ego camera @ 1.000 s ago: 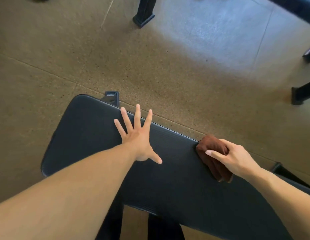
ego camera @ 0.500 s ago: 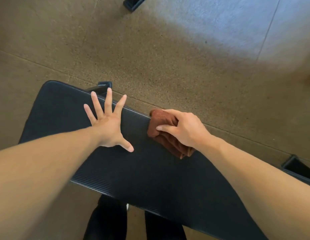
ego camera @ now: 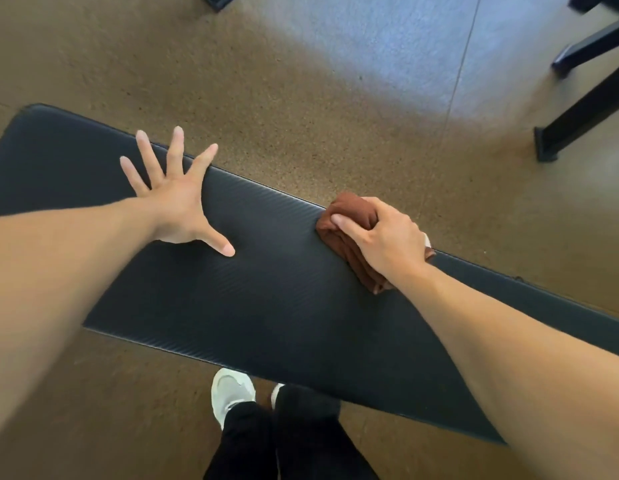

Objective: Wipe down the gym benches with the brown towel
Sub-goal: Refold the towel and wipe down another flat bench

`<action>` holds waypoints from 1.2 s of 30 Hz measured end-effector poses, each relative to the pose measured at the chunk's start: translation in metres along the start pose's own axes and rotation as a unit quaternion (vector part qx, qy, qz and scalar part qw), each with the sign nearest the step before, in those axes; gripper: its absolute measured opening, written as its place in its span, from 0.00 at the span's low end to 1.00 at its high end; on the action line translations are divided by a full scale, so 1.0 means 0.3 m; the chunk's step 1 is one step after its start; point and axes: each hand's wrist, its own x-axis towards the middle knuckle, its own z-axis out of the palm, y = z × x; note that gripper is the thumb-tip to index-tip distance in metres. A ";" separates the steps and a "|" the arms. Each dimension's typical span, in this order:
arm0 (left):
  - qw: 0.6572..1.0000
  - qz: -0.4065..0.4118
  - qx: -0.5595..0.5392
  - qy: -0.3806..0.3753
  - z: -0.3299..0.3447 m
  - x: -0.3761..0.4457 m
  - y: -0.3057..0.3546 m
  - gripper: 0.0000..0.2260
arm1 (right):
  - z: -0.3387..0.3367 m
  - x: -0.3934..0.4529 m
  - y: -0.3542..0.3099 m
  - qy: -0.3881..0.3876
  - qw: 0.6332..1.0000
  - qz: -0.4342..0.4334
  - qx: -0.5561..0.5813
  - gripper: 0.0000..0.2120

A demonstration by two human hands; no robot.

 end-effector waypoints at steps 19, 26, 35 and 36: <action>0.988 0.109 -0.042 0.098 0.379 -0.277 0.812 0.55 | -0.305 -0.024 0.697 -0.105 0.989 -0.103 0.016 0.23; 0.994 0.079 0.013 -0.070 0.507 -0.293 1.331 0.72 | -0.693 -0.275 1.486 -0.036 0.995 0.092 -0.033 0.34; 0.989 -0.023 0.073 -0.127 0.490 -0.281 1.400 0.78 | -0.326 -0.113 0.897 -0.024 0.998 -0.044 -0.022 0.30; 0.988 -0.031 0.075 -0.127 0.488 -0.278 1.406 0.78 | -0.317 -0.100 0.880 -0.022 0.999 -0.049 -0.008 0.30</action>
